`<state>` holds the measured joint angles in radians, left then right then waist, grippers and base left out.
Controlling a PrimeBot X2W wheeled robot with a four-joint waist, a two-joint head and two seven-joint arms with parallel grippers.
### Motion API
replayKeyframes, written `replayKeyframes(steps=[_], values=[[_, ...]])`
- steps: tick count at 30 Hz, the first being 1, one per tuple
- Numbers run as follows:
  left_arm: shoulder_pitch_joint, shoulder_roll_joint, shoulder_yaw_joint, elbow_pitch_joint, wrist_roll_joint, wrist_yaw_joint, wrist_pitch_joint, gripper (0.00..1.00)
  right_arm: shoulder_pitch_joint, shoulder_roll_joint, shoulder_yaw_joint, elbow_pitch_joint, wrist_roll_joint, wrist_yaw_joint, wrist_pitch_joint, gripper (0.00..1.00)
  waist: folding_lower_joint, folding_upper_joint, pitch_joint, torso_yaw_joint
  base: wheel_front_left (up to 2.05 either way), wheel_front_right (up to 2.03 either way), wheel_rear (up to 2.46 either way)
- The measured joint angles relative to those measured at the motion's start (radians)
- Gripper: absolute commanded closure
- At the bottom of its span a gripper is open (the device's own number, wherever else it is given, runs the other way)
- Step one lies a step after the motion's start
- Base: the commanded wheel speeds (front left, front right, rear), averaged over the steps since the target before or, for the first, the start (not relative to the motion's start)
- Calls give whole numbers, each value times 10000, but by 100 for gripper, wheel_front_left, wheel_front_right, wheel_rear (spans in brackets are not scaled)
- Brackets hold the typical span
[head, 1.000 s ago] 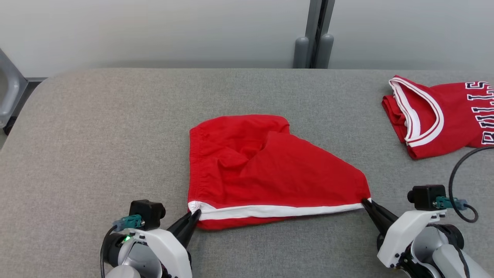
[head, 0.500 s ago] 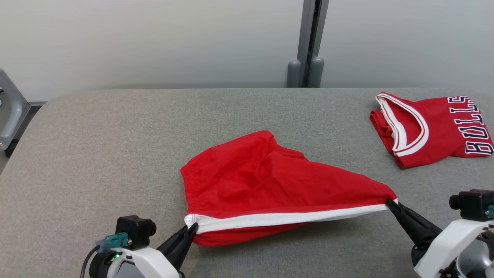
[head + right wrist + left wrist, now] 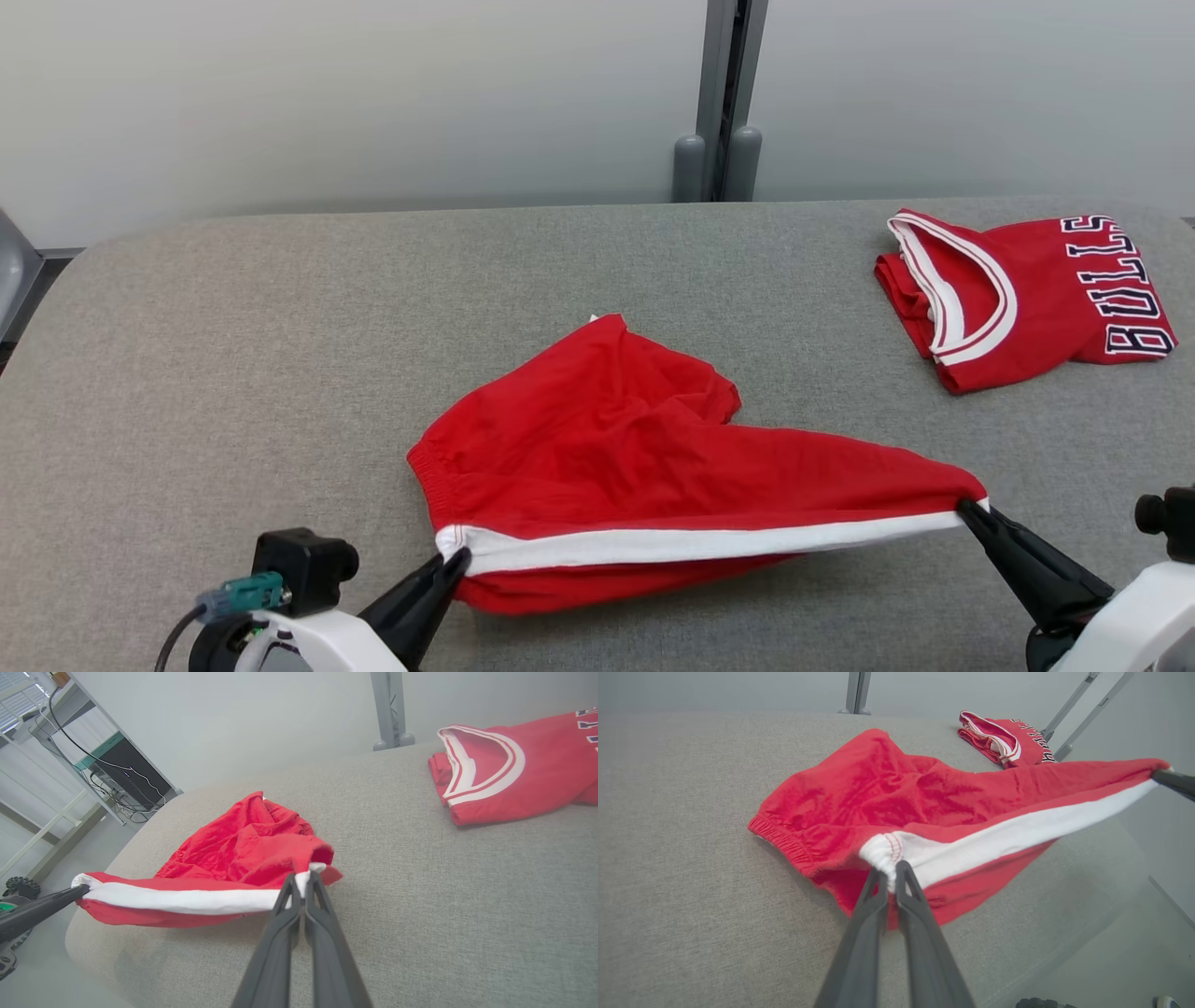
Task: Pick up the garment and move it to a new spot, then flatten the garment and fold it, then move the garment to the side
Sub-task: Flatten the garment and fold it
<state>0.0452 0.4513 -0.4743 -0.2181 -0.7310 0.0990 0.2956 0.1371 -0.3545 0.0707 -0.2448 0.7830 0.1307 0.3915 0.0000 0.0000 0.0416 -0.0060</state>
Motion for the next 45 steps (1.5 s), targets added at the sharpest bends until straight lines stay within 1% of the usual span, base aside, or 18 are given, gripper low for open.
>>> replayKeyframes(steps=[2,6,9,11,16,21,25,28,29,31,32,36,39,41,43,45], values=[[-175,-4,44,17,-2,-31,-40,100,-70,117,4,-102,-234,0,127,100,1,0,68,-37,0,0,0],[-885,-23,157,414,-90,-374,-96,100,-652,318,295,-113,-410,0,295,100,0,0,278,-95,0,0,0],[-1718,-13,268,1034,-198,-811,-100,100,-1391,276,673,146,-393,-2,309,100,0,0,538,-133,0,0,0],[-2431,27,272,1569,-128,-1112,-59,100,-1968,290,1007,366,-111,-2,288,100,0,0,770,-151,0,0,0],[-4448,-46,487,2974,-215,-1789,-163,100,-3924,67,1605,1220,199,-12,-226,100,0,0,1590,-224,0,0,0],[-6755,-79,456,4406,-278,-2171,-320,100,-6319,2,2447,2238,525,-12,-913,100,0,0,2659,-322,0,0,0],[-8813,167,88,5290,-276,-2257,-59,100,-8520,27,3166,3196,662,-12,-1486,100,0,0,3613,-432,0,0,0],[-10522,435,-401,5649,-364,-2259,86,100,-10350,173,3682,3904,920,-10,-1885,100,0,0,4367,-538,0,0,0],[-10522,435,-401,5649,-364,-2259,86,100,-10350,173,3682,3904,920,-10,-1885,100,0,0,4367,-538,0,0,0],[-11672,644,-757,5925,-410,-2276,150,100,-11550,261,3971,4410,968,-10,-2240,100,0,0,4865,-620,0,0,0],[-12749,775,-1080,6249,-499,-2288,113,100,-12684,345,4176,4939,1103,-10,-2635,100,1,0,5336,-702,0,0,0],[-14707,779,-1484,7030,-612,-2288,-426,100,-14561,481,4573,5954,1258,-10,-3436,100,1,0,6115,-864,0,0,0],[-15861,702,-1735,7683,-654,-2288,-899,100,-15770,497,4700,6625,1304,-12,-4109,100,1,0,6507,-978,0,0,0],[-16546,631,-1883,8105,-736,-2290,-1197,100,-16552,506,4642,7056,1333,-10,-4746,100,1,-1,6665,-1035,0,0,0],[-17214,539,-1967,8403,-796,-2290,-1661,100,-17352,458,4502,7442,1204,-10,-5555,100,1,0,6747,-1059,0,0,0],[-17812,410,-1994,8659,-930,-2293,-2194,100,-18005,443,4357,7747,1068,-8,-6088,100,0,0,6761,-1046,0,0,0]])
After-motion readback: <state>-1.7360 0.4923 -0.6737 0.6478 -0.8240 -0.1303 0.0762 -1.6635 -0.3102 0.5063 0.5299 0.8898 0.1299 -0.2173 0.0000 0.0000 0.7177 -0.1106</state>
